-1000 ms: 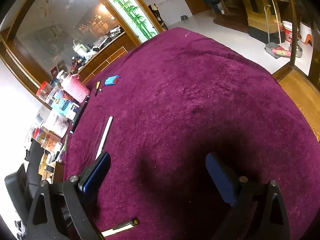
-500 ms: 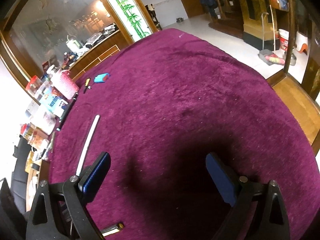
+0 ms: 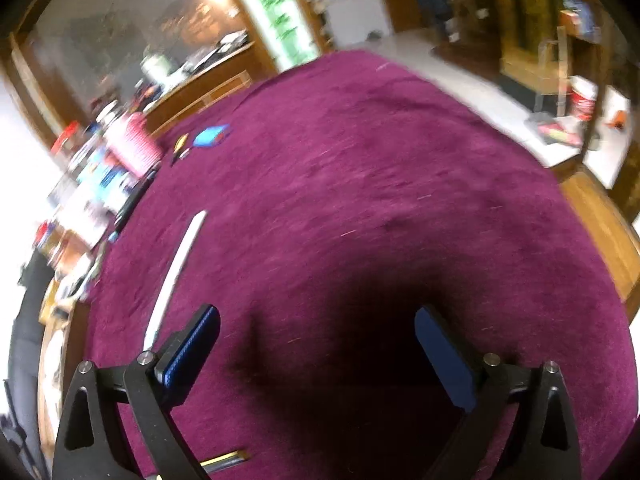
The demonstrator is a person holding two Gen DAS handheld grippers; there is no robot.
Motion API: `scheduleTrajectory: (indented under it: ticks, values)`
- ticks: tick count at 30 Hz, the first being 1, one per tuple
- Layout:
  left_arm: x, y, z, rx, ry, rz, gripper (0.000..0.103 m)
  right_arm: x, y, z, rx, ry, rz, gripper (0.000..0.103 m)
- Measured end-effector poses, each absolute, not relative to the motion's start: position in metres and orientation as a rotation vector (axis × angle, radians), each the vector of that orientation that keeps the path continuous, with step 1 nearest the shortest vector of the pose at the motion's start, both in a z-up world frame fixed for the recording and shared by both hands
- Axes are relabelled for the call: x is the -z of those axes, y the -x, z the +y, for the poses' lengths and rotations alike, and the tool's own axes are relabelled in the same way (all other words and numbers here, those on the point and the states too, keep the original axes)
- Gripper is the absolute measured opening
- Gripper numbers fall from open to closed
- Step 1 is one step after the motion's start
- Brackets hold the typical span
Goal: Organize rigid objects
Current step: 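Lift the black pen with the left gripper while the right gripper grasps a white pen, then lower black pen and white pen into the tray and open both grippers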
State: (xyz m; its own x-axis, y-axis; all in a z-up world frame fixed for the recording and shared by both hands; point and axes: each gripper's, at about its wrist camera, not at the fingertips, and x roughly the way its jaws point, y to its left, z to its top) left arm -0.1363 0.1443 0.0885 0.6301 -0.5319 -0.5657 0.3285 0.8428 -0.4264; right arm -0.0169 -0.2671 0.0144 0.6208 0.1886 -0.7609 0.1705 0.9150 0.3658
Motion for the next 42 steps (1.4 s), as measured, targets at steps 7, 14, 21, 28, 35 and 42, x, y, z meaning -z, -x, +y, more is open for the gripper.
scheduleTrajectory:
  ticks: [7,14,21,28,35,42]
  values:
    - [-0.074,0.161,0.221,0.387,0.390,0.706,0.009,-0.047,-0.029,-0.178,-0.120,-0.253,0.969,0.094]
    - [-0.062,0.167,0.273,0.290,0.462,0.705,0.009,-0.015,-0.077,-0.131,-0.014,-0.135,1.073,0.046]
    - [-0.055,0.168,0.293,0.254,0.487,0.698,0.009,-0.019,-0.062,-0.147,-0.007,-0.180,1.044,0.008]
    - [-0.043,0.168,0.302,0.216,0.531,0.733,0.009,-0.043,-0.022,-0.158,-0.121,-0.328,0.966,0.008]
    - [-0.040,0.165,0.302,0.149,0.510,0.751,0.009,-0.067,0.016,-0.115,-0.304,-0.352,0.931,0.008]
    - [-0.039,0.163,0.304,0.087,0.471,0.763,0.009,-0.079,0.048,-0.047,-0.498,-0.339,0.934,0.009]
